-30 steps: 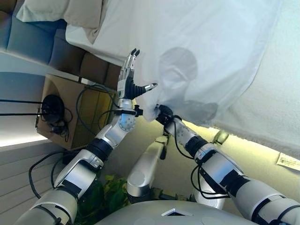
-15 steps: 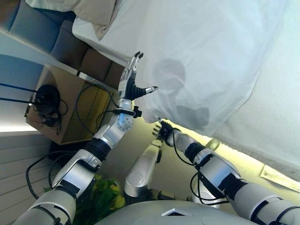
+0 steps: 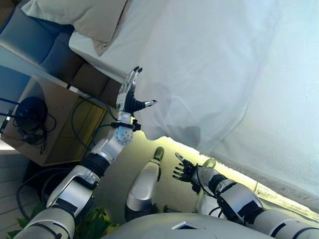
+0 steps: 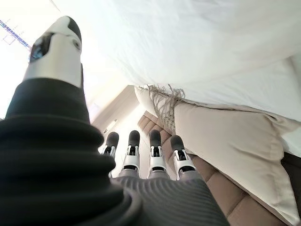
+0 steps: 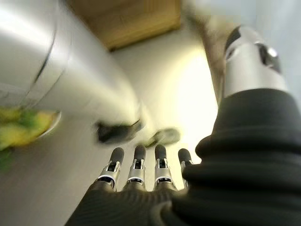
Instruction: Make the bed neatly
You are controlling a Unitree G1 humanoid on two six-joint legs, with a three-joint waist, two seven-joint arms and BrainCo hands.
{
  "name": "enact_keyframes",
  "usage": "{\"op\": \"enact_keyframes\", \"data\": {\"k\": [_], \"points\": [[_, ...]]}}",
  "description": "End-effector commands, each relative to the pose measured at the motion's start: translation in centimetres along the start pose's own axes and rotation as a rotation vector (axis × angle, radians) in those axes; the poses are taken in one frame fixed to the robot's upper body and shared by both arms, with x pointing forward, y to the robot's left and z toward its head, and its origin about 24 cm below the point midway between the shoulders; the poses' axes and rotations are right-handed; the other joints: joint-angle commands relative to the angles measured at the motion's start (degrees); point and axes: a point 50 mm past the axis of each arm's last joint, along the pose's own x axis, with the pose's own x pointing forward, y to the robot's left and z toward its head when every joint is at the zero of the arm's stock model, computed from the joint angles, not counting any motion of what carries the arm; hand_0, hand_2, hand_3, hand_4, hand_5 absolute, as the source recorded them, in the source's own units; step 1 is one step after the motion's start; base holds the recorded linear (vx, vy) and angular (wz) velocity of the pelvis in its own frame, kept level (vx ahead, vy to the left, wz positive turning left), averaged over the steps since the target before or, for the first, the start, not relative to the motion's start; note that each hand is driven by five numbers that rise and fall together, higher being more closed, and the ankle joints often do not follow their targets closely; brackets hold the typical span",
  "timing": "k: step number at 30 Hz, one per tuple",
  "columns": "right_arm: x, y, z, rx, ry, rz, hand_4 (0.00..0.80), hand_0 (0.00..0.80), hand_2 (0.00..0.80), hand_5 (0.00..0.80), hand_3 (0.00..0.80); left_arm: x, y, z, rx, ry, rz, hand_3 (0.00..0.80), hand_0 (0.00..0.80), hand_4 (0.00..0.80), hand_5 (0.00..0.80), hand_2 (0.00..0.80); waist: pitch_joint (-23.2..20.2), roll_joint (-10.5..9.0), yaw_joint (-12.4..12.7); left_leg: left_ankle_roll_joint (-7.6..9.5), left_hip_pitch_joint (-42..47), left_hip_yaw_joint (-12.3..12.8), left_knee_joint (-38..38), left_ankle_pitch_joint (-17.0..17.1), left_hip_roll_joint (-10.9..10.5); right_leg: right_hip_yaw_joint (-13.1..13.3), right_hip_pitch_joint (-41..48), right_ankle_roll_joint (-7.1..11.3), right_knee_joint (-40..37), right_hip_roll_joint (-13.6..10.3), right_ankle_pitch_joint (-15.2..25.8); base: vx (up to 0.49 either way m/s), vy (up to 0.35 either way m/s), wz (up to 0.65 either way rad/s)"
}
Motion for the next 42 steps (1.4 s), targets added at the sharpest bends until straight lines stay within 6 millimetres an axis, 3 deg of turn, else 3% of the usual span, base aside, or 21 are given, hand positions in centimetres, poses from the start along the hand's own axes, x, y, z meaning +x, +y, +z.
{"op": "enact_keyframes", "data": {"k": [1,7,13,16,21,30,37,42], "points": [[-1.2,0.7,4.7,-0.051,-0.275,0.147,0.000,0.000,0.000,0.000,0.000,1.0,2.9,0.2,-0.052,-0.018,0.132,0.000,0.000,0.000,0.000,0.000,1.6,0.60,-2.1,-1.66,-0.1,0.6,-1.9,3.2,3.2,3.1,6.4,5.79,1.3,-1.7,-1.9,-0.001,0.003,-0.20],[-4.5,0.0,8.4,-0.040,-0.569,0.255,0.000,0.000,0.000,0.000,0.000,-2.1,3.7,-2.7,-0.141,0.117,0.128,0.000,0.000,0.000,0.000,0.000,0.3,-0.07,-4.8,-1.76,2.5,2.5,-5.0,3.8,4.1,3.8,7.2,5.90,-0.1,-0.8,-2.0,0.016,0.008,-0.22],[-7.2,-0.6,10.3,0.024,-0.755,0.288,0.000,0.000,0.000,0.000,0.000,-5.4,3.5,-4.9,-0.279,0.257,0.061,0.000,0.000,0.000,0.000,0.000,-2.1,-0.76,-6.1,-1.95,5.9,3.7,-7.1,3.9,5.2,3.7,10.2,5.64,-1.3,-0.1,-2.7,0.084,-0.029,-0.11],[-7.7,-1.1,10.1,0.038,-0.779,0.295,0.000,0.000,0.000,0.000,0.000,-6.5,3.4,-5.5,-0.326,0.292,0.036,0.000,0.000,0.000,0.000,0.000,-3.4,-1.01,-6.6,-1.94,7.3,4.2,-7.5,3.8,5.6,3.9,11.2,5.47,-1.4,0.2,-3.0,0.101,-0.005,-0.08],[-7.9,-3.8,8.8,0.095,-0.764,0.226,0.000,0.000,0.000,0.000,0.000,-8.5,3.9,-6.5,-0.344,0.365,0.013,0.000,0.000,0.000,0.000,0.000,-7.3,-1.90,-7.2,-2.05,11.0,5.7,-8.3,3.6,7.1,4.3,14.3,5.33,-1.8,0.9,-4.0,0.157,-0.009,-0.07],[-8.3,-7.3,7.0,0.209,-0.795,0.100,0.000,0.000,0.000,0.000,0.000,-9.7,4.5,-7.5,-0.443,0.448,0.019,0.000,0.000,0.000,0.000,0.000,-11.6,-3.50,-8.7,-2.07,16.1,8.9,-11.3,4.0,8.5,4.9,17.8,5.00,-3.4,2.0,-4.4,0.069,-0.012,-0.08],[-8.5,-8.6,6.1,0.307,-0.805,0.085,0.000,0.000,0.000,0.000,0.000,-10.8,4.5,-8.2,-0.515,0.514,0.011,0.000,0.000,0.000,0.000,0.000,-13.6,-4.41,-9.0,-1.73,18.3,10.1,-13.7,4.2,8.6,5.2,18.8,4.90,-4.5,2.5,-4.2,-0.013,0.000,-0.07],[-8.9,-8.7,6.7,0.168,-0.813,0.021,0.000,0.000,0.000,0.000,0.000,-10.6,4.0,-7.9,-0.598,0.510,-0.054,0.000,0.000,0.000,0.000,0.000,-14.7,-4.68,-8.9,-1.70,19.2,10.5,-15.3,4.5,8.4,5.1,19.2,4.86,-5.7,3.0,-3.6,-0.045,0.011,-0.01]]}}
